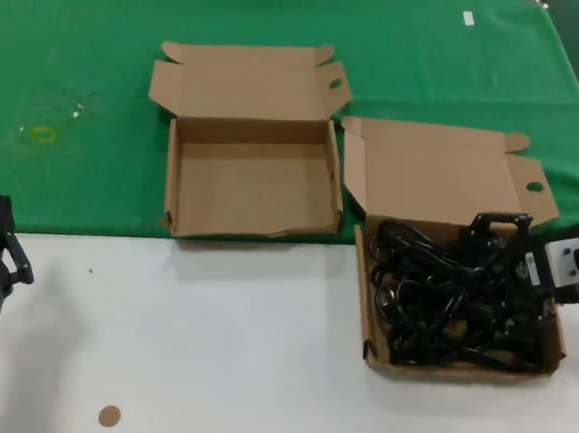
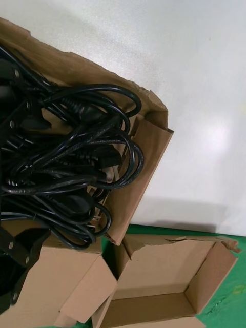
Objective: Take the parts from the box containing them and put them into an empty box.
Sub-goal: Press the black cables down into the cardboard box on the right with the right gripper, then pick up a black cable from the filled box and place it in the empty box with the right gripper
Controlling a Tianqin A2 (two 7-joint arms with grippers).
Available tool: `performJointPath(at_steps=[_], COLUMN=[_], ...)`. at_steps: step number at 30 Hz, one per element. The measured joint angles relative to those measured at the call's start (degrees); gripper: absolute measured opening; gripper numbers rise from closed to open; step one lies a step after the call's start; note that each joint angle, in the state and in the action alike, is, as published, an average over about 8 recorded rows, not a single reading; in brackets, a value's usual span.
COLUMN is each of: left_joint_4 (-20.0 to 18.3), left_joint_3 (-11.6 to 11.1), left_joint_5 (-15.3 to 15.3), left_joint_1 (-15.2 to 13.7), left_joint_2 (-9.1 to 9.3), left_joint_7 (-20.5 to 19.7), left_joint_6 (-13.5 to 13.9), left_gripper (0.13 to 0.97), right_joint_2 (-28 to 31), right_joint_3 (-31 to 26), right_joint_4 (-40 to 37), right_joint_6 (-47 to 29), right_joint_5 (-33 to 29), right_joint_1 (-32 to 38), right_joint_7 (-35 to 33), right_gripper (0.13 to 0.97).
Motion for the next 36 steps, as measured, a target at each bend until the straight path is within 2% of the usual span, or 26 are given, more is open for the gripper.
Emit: performJointPath(at_steps=[3, 20, 29, 36], left_joint_4=[0.00, 0.00, 0.00, 0.00], left_joint_3=[0.00, 0.00, 0.00, 0.00], left_joint_5=[0.01, 0.02, 0.02, 0.01], left_joint_1=[0.00, 0.00, 0.00, 0.00], left_joint_2=[0.00, 0.00, 0.00, 0.00], left_joint_7=[0.01, 0.02, 0.02, 0.03], left_joint_6=[0.00, 0.00, 0.00, 0.00], left_gripper=[0.152, 0.152, 0.152, 0.152], right_joint_2=[-0.16, 0.59, 2.03, 2.39], right_joint_3=[0.06, 0.05, 0.64, 1.70], right_joint_4=[-0.14, 0.85, 3.37, 5.58], right_joint_6=[-0.17, -1.30, -3.09, -3.68], right_joint_5=[-0.07, -1.39, -1.29, -0.94], right_joint_1=[-0.12, -0.78, -0.54, 1.05], right_joint_7=[0.07, 1.76, 4.18, 6.31], right_gripper=[0.766, 0.354, 0.234, 0.230])
